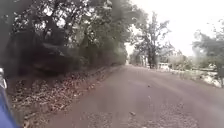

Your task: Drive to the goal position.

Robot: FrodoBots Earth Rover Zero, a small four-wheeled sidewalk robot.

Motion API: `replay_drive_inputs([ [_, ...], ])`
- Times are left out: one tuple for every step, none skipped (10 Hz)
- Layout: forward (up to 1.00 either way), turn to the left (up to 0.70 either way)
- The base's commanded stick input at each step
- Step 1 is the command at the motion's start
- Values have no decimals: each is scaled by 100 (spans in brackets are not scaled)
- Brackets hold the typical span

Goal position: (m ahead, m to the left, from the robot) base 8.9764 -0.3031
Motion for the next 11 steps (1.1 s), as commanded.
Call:
replay_drive_inputs([
  [70, -1],
  [70, -27],
  [70, -1],
  [70, -1],
  [70, -1],
  [70, -1],
  [70, -1],
  [70, -1],
  [70, -1],
  [70, -1],
  [70, -1],
])
